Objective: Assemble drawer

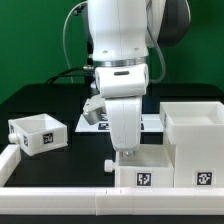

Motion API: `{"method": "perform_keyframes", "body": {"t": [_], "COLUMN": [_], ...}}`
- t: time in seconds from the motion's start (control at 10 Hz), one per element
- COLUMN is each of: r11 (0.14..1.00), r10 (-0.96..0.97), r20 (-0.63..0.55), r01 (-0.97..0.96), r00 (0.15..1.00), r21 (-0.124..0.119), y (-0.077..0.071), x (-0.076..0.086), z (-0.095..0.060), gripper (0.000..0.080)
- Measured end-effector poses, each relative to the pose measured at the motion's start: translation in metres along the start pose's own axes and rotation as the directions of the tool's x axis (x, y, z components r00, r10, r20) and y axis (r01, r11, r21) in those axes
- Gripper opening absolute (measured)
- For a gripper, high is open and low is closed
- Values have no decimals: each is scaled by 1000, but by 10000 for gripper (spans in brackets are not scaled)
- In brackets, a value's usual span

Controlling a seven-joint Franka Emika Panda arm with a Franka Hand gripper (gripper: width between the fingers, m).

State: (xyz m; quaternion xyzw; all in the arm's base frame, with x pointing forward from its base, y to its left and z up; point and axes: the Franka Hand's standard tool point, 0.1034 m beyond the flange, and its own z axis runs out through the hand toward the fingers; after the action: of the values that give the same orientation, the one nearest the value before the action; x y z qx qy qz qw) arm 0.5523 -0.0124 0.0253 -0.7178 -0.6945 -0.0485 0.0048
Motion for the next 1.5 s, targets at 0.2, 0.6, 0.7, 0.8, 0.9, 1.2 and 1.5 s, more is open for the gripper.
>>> {"method": "perform_keyframes", "body": {"t": [0.2, 0.6, 0.7, 0.8, 0.9, 1.2, 1.5], "r11": [1000, 1000, 1000, 1000, 1000, 1000, 1000], "r10": [10, 20, 20, 20, 19, -9, -5], "r20": [0, 1, 1, 1, 1, 7, 8], "r01": [-10, -20, -20, -20, -19, 9, 5], "r00": [1000, 1000, 1000, 1000, 1000, 1000, 1000], "r21": [-2, 1, 1, 1, 1, 1, -1], "y": [0, 0, 0, -1, 0, 2, 2], "x": [-2, -5, -5, -5, -5, 5, 5], "z": [-1, 1, 1, 1, 1, 0, 0], "gripper": [41, 41, 41, 41, 41, 41, 41]}}
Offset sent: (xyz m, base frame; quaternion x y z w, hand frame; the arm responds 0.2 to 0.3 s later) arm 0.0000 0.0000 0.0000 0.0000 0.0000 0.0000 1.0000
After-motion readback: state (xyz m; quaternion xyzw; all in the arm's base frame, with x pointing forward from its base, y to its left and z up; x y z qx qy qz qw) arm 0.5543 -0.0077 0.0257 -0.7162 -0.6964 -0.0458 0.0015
